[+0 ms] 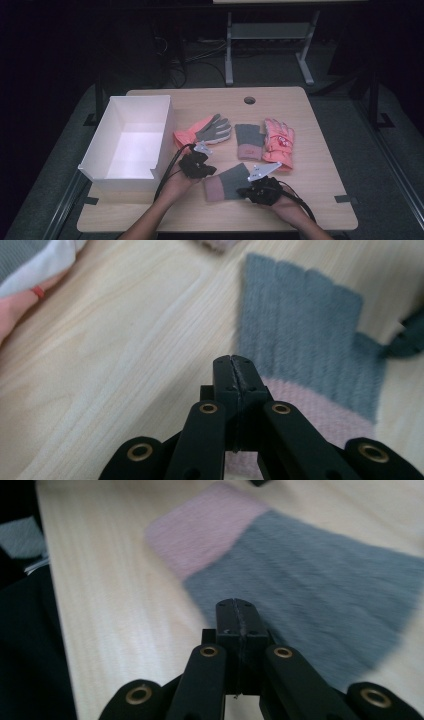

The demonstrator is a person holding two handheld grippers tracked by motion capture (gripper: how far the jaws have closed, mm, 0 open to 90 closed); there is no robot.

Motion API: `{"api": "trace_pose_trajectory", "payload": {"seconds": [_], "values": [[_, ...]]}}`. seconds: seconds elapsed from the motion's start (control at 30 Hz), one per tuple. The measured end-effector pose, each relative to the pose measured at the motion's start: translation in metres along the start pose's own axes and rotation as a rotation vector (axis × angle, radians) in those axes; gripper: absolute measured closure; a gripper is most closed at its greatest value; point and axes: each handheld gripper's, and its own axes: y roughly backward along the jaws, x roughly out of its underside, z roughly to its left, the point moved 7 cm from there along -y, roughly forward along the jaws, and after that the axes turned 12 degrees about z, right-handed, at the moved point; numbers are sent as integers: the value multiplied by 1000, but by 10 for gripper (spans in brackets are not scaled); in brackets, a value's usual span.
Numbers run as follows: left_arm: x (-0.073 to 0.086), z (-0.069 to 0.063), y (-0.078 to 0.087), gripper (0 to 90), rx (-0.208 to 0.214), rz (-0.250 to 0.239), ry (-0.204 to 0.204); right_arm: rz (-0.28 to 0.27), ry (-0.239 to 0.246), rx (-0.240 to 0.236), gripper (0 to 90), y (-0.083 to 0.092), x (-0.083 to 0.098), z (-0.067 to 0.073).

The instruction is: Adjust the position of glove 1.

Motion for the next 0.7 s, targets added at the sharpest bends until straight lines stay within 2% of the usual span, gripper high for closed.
{"api": "trace_pose_trajectory", "payload": {"seconds": [0.03, 0.07, 0.1, 0.17, 0.2, 0.3, 0.47, 0.57, 0.6, 0.7], "values": [[2, 1, -1, 896, -3, 18, -15, 9, 12, -3, 900, -2, 0, 3], [2, 0, -3, 896, 5, 16, -2, 21, 16, -6, 900, -5, -1, 5], [4, 1, -3, 896, 3, 34, -16, 28, 22, -5, 900, -7, -1, 6], [5, -1, -4, 897, 8, 24, -1, 39, 28, -1, 900, -9, 0, 7], [6, 0, -3, 897, 8, 36, -12, 41, 26, -1, 900, -10, 0, 6], [10, -2, -3, 897, 25, 35, 2, 38, 16, 7, 900, -9, 0, 3], [17, -6, 0, 896, 54, 53, -2, 37, 5, 27, 900, -7, 1, -5], [25, -13, 2, 897, 81, 76, -31, 37, -12, 44, 900, -5, 2, -11], [25, -13, 2, 897, 81, 76, -31, 37, -12, 44, 900, -5, 2, -11], [27, -25, -1, 897, 125, 74, -29, 38, -30, 69, 900, -2, 3, -19]]}}
